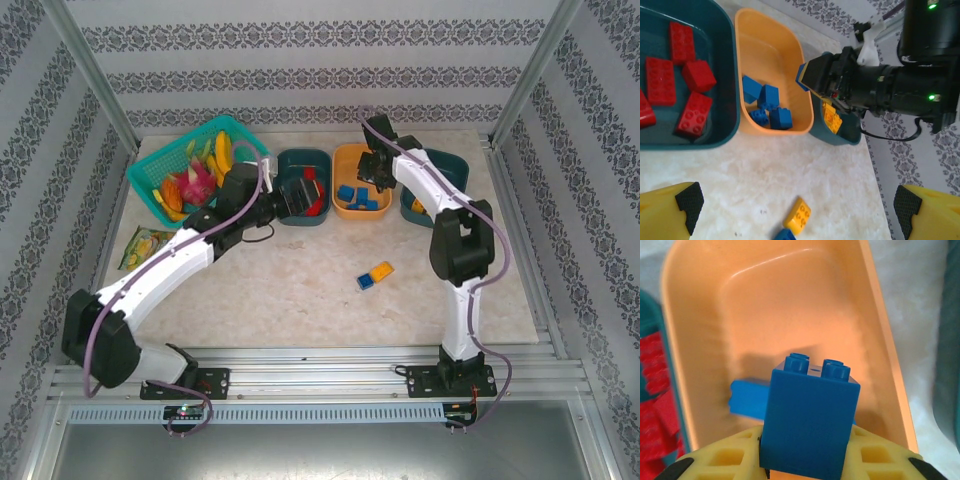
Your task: Sort the legos into containers by color
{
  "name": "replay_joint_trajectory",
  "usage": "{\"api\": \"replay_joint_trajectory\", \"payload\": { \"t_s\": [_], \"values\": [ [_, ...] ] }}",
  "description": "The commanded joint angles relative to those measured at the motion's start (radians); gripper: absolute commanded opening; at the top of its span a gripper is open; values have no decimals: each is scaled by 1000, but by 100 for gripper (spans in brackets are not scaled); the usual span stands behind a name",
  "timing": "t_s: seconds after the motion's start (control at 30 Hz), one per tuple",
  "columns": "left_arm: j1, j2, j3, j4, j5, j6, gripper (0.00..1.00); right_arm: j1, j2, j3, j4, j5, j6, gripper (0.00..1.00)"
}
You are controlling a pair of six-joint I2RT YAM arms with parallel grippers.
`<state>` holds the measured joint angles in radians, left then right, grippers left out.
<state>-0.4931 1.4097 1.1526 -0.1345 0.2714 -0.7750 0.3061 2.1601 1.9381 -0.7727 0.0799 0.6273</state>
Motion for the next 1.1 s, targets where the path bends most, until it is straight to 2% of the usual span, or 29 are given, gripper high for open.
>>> {"api": "replay_joint_trajectory", "payload": {
  "t_s": [0.0,0.3,0.37,0.5,0.57,0.7,0.83,0.93,1.07],
  "values": [
    [37,57,54,77,59,31,100,-15,99,136,-84,-6,-18,21],
    [47,182,124,89,86,25,100,-41,355,428,-233,-13,22,24],
    [48,194,138,86,90,26,100,-41,363,422,-229,-14,37,31],
    [48,206,173,58,89,39,100,-40,350,426,-233,-12,48,54],
    [48,198,186,42,87,43,100,-38,319,426,-228,-11,45,60],
    [46,166,193,1,83,65,100,-26,217,408,-231,8,40,66],
    [35,115,187,-94,91,121,100,-1,24,266,-204,47,67,67],
    [6,59,162,-171,106,192,100,21,-172,31,-158,56,164,67],
    [-82,-28,105,-294,86,329,100,66,-446,-368,-121,79,389,67]
  ]
}}
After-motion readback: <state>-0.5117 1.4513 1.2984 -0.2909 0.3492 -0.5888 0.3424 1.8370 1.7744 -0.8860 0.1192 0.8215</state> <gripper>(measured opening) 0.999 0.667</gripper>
